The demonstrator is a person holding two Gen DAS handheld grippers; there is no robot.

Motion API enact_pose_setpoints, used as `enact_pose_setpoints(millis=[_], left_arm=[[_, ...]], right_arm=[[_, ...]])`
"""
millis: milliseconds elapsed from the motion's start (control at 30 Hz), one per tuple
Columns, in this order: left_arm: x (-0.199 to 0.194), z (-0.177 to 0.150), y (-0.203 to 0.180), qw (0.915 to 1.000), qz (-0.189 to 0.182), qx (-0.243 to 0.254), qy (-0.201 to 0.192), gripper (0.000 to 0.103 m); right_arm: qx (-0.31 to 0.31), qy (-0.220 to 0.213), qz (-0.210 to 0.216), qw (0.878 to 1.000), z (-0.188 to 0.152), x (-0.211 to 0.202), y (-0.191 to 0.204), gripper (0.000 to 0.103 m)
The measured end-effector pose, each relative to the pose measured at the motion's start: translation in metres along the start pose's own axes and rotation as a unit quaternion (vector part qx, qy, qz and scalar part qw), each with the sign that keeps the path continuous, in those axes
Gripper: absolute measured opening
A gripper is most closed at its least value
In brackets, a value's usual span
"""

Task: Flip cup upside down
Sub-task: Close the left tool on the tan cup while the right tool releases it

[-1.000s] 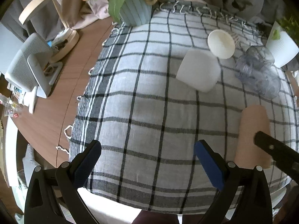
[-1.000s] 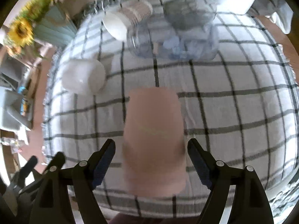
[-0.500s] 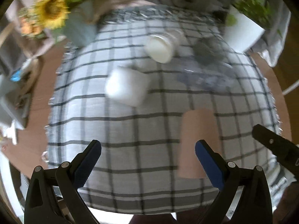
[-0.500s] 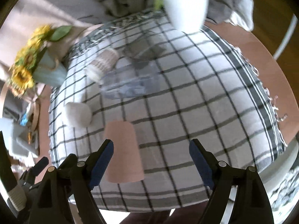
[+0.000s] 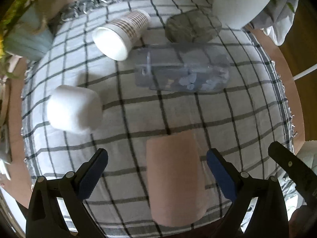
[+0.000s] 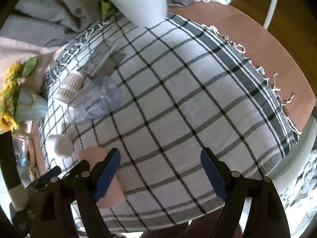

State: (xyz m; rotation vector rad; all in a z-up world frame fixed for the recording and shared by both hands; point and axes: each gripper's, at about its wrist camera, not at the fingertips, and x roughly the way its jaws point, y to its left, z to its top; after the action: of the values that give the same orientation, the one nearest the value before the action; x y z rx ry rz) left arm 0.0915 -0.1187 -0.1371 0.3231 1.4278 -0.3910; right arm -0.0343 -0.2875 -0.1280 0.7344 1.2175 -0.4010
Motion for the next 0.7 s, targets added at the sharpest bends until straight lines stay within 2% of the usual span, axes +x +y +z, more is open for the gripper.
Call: enact_pose_setpoints(millis=[200,433,567,700], left_arm=[[0.024,0.013,-0.009,0.9991,-0.014,0.004,0.039,0.092],[0.043,0.019,-0.013,0.9979,-0.020,0.001,0.062,0.066],[0.051,0.023,-0.010,0.9973,-0.027,-0.007,0.068,0.063],[0.040,0.021,-0.002,0.9980,-0.030,-0.014,0.053,0.062]], right_arm=[[0.012,0.007,0.001,1.000,0.006,0.007,-0.008,0.083],[0.011,0.010,-0.007,1.000,0.009,0.012,-0.010,0.083],[0.013,0.011,-0.011,1.000,0.010,0.014,-0.010,0.083],[0.009,0.008,-0.008,1.000,0.011,0.013,-0.008,0.083]])
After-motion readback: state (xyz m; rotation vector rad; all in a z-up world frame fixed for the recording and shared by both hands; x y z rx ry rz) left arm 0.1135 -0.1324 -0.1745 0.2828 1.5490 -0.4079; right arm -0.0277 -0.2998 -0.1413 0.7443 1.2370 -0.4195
